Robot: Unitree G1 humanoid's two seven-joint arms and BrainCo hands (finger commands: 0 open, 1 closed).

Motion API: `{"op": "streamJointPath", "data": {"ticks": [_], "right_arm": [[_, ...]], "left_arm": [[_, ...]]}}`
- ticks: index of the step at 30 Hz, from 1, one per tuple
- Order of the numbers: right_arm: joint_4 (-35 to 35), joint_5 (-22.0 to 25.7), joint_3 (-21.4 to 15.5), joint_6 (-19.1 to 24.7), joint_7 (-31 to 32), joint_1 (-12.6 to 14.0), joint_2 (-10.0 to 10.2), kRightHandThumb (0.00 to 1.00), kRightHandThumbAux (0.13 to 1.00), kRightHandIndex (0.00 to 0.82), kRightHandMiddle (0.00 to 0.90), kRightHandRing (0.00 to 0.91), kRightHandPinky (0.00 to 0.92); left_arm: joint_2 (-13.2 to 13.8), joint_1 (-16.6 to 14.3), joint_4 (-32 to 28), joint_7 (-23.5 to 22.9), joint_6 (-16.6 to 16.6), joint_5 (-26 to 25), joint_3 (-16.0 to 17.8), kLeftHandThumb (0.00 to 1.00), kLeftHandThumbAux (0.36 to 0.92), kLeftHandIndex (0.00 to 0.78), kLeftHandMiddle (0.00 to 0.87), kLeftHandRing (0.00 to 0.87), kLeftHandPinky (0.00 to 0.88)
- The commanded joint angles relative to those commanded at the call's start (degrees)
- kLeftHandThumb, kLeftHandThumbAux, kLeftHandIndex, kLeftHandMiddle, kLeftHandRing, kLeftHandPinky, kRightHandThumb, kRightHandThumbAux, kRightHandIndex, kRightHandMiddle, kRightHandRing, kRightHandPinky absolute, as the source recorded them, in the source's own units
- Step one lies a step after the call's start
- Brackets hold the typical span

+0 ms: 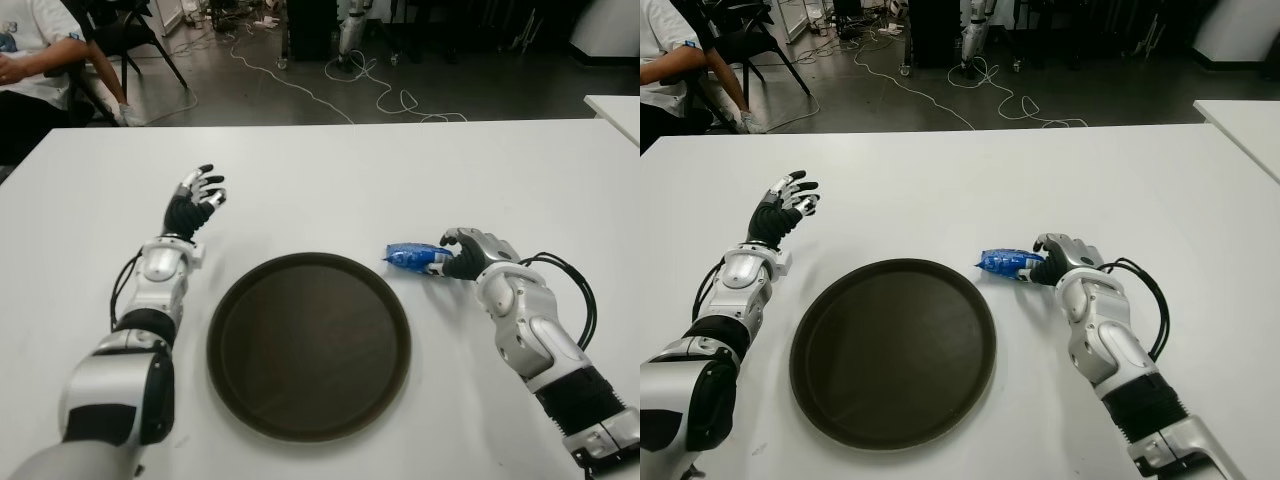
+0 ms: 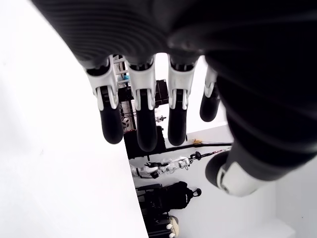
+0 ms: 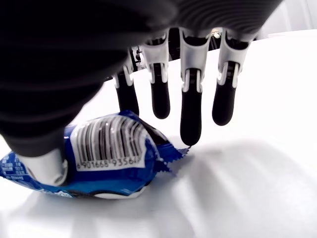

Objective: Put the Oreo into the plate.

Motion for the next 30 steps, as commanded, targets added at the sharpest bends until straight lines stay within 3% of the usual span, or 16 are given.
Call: {"op": "streamJointPath", "data": {"ticks": [16, 30], "right_arm": [[1.6, 1.4, -1.5, -4.0, -4.0, 0.7, 1.2, 0.228, 0.541, 0.257, 0.376, 0.416, 0.383], [3.2, 1.2, -1.5, -7.6, -6.6, 1.0, 1.1, 0.210, 0.521, 0.127, 0.247, 0.294, 0.312]], "left_arm": [[0.0, 0.0, 0.1, 0.0, -0.1, -0.3, -0.1, 0.173, 0.687, 0.133, 0.215, 0.213, 0.233], [0.2, 0.0, 0.1, 0.5, -0.4, 0.2, -0.5, 0.159, 0.680, 0.129, 0.217, 0.216, 0.234]]}}
